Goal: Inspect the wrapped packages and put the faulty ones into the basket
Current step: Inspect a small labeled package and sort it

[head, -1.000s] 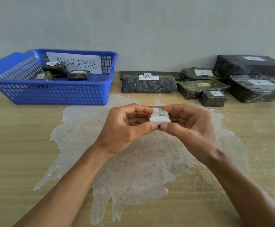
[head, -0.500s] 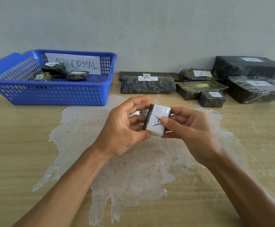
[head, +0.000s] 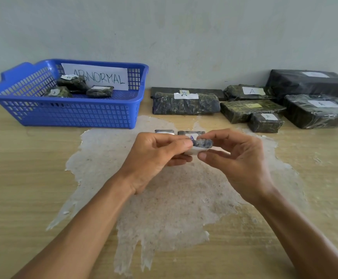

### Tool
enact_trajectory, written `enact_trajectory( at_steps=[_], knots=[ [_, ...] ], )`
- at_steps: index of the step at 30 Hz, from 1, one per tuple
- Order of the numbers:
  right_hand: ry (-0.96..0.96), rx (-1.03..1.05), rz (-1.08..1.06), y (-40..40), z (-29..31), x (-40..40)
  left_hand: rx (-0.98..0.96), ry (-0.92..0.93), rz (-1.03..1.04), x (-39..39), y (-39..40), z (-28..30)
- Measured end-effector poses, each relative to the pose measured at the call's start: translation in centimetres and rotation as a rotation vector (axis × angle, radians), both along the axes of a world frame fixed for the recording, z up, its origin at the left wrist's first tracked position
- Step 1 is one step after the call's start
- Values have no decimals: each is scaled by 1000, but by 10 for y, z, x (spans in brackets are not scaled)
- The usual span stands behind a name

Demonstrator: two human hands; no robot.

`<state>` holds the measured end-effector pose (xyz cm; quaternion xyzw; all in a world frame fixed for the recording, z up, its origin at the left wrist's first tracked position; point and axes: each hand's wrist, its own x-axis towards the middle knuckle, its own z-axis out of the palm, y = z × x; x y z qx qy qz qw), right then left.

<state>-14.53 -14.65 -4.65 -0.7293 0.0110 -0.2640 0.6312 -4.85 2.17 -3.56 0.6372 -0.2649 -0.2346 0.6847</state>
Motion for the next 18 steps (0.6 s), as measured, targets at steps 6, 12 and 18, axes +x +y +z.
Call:
enact_trajectory(
  at_steps=[6, 12, 18],
  knots=[
    [150, 61, 91, 0, 3, -2, -62, -62, 74, 0, 0, -1],
    [168, 97, 102, 3, 4, -1, -92, -98, 82, 0, 0, -1],
    [128, 55, -37, 6, 3, 0, -63, -104, 24, -3, -1, -2]
  ],
)
